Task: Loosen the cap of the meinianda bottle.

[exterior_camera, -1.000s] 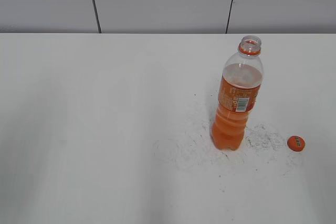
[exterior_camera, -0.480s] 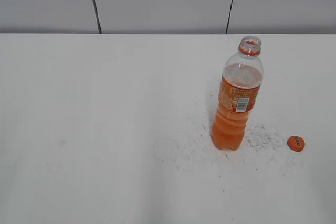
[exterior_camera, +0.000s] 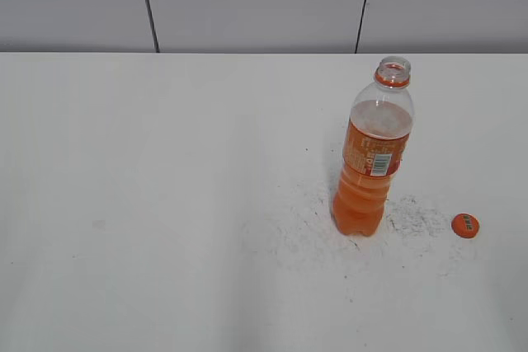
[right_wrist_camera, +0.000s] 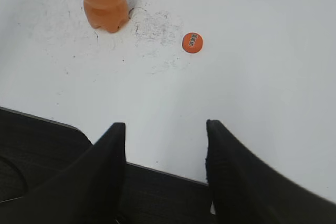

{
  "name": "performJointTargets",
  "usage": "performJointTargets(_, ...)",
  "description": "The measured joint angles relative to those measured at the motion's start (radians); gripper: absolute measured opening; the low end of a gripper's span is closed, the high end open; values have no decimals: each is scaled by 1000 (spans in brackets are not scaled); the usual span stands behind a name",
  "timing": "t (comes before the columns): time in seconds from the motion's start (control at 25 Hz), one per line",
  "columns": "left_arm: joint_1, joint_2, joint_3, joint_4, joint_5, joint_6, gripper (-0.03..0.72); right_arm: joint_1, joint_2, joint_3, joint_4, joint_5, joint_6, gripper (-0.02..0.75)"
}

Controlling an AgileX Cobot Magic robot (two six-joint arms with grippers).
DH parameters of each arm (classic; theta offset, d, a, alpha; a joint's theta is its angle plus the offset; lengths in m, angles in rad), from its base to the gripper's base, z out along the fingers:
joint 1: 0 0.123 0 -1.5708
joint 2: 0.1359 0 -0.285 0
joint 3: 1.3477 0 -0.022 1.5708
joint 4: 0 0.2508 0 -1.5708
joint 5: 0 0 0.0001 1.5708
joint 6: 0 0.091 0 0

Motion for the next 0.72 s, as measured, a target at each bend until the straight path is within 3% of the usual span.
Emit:
performJointTargets(0.4,9,0,0,-3,-2,0,455,0,0,0,22,-3,-2,367)
performJointTargets(0.72,217,-1,0,-3,-3,0,455,0,-85,0,85,-7,-2,367)
